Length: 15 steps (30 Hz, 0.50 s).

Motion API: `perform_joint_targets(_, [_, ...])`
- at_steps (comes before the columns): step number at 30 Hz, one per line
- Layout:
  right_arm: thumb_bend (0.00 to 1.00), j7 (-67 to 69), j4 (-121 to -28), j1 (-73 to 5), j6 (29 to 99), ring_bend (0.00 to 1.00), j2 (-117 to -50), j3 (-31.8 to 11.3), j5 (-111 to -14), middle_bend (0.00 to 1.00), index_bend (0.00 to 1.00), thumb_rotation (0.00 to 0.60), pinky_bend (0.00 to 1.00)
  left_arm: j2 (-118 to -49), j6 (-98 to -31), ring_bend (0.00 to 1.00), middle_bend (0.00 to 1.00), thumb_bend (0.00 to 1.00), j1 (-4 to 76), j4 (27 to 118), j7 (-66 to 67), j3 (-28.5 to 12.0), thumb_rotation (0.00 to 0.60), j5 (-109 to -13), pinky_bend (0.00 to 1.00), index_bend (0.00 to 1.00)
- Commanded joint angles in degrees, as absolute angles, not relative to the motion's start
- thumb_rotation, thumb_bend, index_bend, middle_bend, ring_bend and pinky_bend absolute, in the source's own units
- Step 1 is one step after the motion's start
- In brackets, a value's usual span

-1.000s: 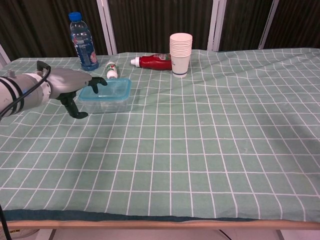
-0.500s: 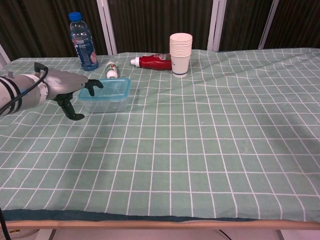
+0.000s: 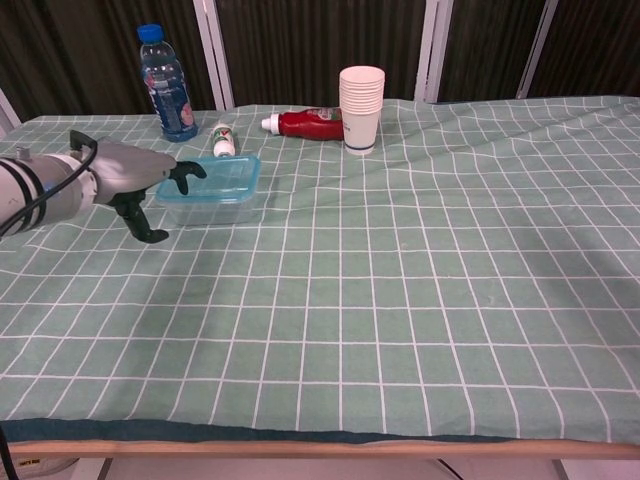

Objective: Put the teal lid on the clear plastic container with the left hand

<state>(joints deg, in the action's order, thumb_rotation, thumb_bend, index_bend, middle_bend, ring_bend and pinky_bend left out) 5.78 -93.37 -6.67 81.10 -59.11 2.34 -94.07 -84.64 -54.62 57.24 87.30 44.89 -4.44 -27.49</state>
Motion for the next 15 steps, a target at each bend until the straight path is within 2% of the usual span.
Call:
perform_joint_targets(1, [0.12, 5.8, -93.4, -6.7, 81.1, 0.00, -59.1, 2.3, -94.0, 0.00, 0.00, 0.600, 0.00, -84.9, -54.3, 0.90, 0.22, 0.33, 57.3, 86.9, 44.7, -4.3, 0.600, -27.4, 1.00, 0.00])
perform_joint_targets(15, [0.12, 5.9, -93.4, -6.7, 81.1, 0.00, -59.1, 2.3, -94.1, 0.00, 0.00, 0.600, 0.00, -85.8, -53.3, 0.90, 0.22, 0.33, 57.5, 85.6, 44.7, -3.6, 0.600, -26.9, 1.00, 0.00])
